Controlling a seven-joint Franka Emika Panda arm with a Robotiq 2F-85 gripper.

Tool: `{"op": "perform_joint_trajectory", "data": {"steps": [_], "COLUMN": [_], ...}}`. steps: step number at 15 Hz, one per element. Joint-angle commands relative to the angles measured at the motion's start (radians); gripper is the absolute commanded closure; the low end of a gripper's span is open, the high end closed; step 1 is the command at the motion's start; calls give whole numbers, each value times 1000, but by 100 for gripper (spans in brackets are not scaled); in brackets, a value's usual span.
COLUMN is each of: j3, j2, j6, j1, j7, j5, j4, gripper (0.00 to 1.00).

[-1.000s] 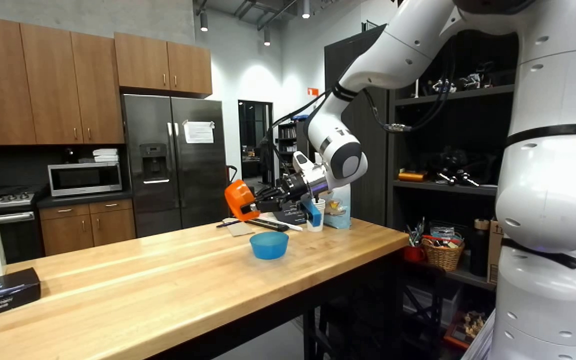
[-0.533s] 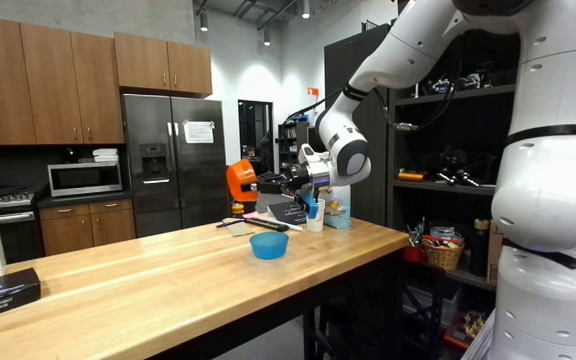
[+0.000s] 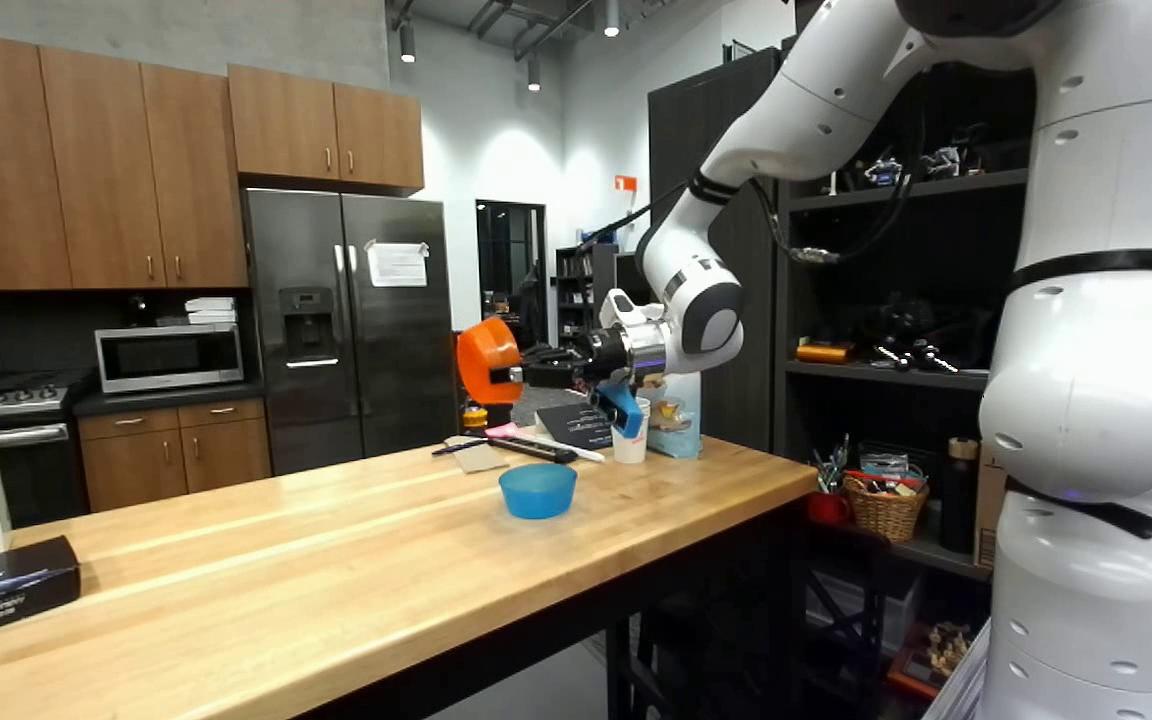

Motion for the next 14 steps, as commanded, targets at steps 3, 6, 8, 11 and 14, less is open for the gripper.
{"op": "perform_joint_trajectory", "data": {"steps": [3,6,8,11,14], "j3": [23,27,26,33,25], "j2": [10,16,16,20,13], "j6": [70,78,79,213,277], "j1": [15,20,19,25,18], "j7": [2,1,1,2,2], "j5": [-77,-78,-79,-110,-105], "j4": [1,3,3,9,7], "gripper": [96,96,99,99,99]}}
